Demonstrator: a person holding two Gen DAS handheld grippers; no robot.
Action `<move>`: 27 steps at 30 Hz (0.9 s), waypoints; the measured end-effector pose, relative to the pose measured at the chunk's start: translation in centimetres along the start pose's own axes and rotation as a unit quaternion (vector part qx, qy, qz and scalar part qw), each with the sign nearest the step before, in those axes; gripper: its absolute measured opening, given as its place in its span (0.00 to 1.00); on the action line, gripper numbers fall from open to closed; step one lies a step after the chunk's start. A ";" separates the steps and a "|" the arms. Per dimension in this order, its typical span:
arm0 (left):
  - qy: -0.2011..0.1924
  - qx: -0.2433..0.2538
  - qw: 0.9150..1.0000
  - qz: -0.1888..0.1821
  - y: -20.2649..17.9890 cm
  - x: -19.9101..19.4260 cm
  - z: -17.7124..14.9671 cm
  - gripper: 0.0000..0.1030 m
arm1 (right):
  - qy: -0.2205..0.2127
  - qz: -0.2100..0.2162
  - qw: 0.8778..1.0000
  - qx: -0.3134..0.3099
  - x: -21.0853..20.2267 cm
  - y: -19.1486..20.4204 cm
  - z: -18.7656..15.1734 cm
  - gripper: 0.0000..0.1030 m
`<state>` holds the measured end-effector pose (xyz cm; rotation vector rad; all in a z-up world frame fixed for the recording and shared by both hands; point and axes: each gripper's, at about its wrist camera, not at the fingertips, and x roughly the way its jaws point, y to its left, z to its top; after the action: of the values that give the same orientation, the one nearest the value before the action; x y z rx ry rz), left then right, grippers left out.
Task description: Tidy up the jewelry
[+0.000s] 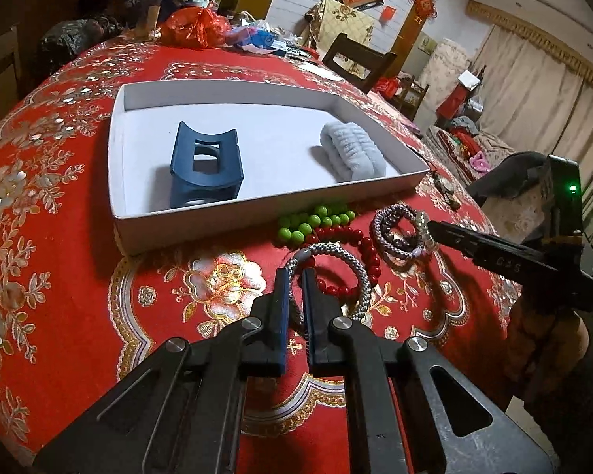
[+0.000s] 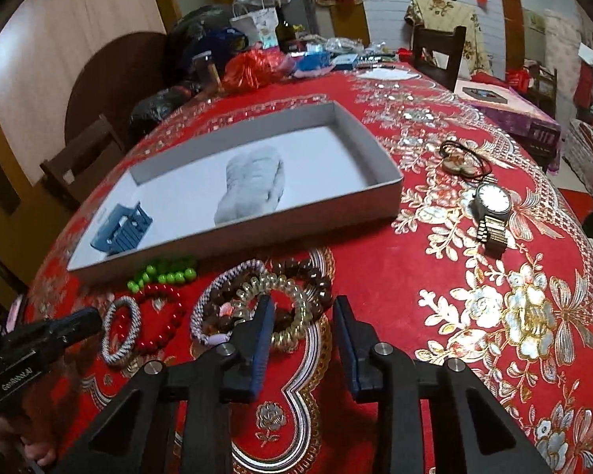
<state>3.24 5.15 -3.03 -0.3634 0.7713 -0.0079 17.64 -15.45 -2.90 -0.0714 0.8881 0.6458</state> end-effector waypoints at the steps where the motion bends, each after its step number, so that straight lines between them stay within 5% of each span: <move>1: 0.001 -0.001 1.000 0.000 0.0 0.1 0.0 0.05 | 0.005 0.000 1.000 -0.003 0.2 0.1 0.0 0.21; 4: 0.003 -0.003 1.000 0.001 0.1 0.1 0.1 0.05 | 0.008 -0.001 1.000 -0.018 0.4 0.7 0.0 0.10; 10: 0.002 -0.007 1.000 -0.001 0.2 -0.1 0.1 0.05 | -0.014 -0.027 0.998 -0.051 -0.5 1.9 -0.2 0.09; 16: -0.009 -0.007 1.000 -0.014 0.2 -0.6 0.0 0.05 | -0.065 -0.042 0.997 -0.010 -2.5 0.6 -0.2 0.09; 23: -0.005 -0.010 1.000 -0.014 0.4 -0.6 0.1 0.05 | -0.056 -0.048 0.997 0.031 -2.4 -1.1 0.1 0.09; 27: 0.016 -0.016 1.000 -0.007 0.5 0.3 0.3 0.18 | -0.056 -0.051 0.997 0.015 -2.4 -0.5 0.0 0.09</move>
<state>3.61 5.68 -3.19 -0.3999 0.8017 -0.0136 16.84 -16.98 -1.21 -0.0525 0.7804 0.5354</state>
